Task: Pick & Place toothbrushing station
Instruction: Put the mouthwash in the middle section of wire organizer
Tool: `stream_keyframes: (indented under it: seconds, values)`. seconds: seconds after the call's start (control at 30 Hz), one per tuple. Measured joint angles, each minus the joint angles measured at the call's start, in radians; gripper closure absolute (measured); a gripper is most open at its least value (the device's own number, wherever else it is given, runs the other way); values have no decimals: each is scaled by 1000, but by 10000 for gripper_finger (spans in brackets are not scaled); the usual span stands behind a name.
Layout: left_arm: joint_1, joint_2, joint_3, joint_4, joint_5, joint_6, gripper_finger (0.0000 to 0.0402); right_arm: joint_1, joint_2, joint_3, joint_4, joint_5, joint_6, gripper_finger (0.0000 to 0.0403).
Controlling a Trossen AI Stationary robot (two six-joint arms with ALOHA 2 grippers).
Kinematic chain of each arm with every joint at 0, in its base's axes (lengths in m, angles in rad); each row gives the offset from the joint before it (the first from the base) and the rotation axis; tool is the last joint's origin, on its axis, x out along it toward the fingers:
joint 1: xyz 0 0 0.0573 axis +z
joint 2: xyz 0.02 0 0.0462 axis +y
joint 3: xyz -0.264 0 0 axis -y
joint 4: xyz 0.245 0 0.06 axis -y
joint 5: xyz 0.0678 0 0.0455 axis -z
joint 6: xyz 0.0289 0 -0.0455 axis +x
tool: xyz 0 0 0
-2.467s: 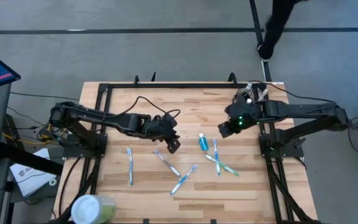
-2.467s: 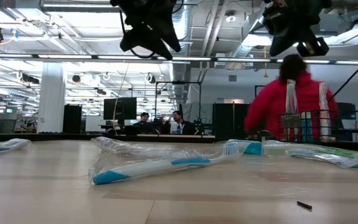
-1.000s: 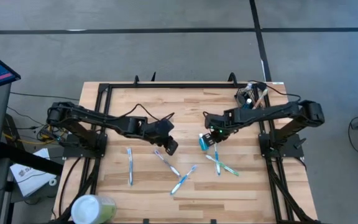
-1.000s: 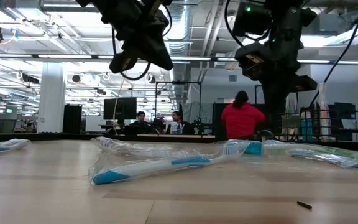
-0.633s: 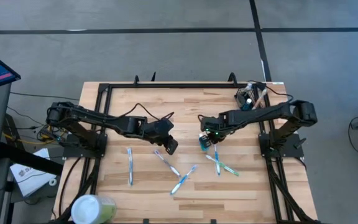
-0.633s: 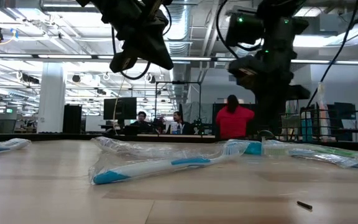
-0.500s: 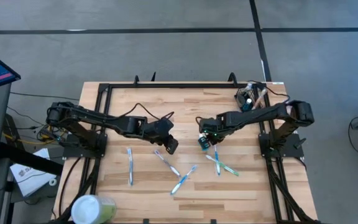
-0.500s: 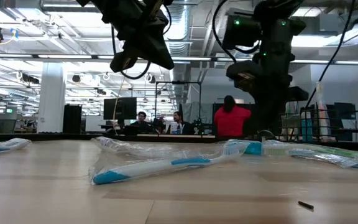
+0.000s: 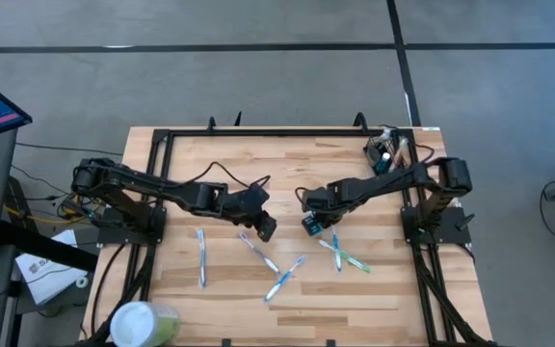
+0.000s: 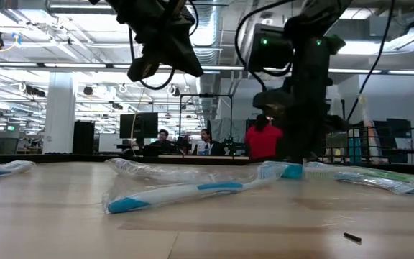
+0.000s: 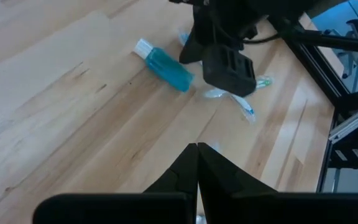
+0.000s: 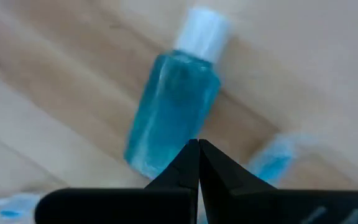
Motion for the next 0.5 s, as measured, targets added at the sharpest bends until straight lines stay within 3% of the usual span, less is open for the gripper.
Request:
stream_keyframes:
  seconds: [0.5]
  values:
    - [0, -1, 0, -7, -1, 8, 401, 42, -4, 56, 49, -18, 6, 403]
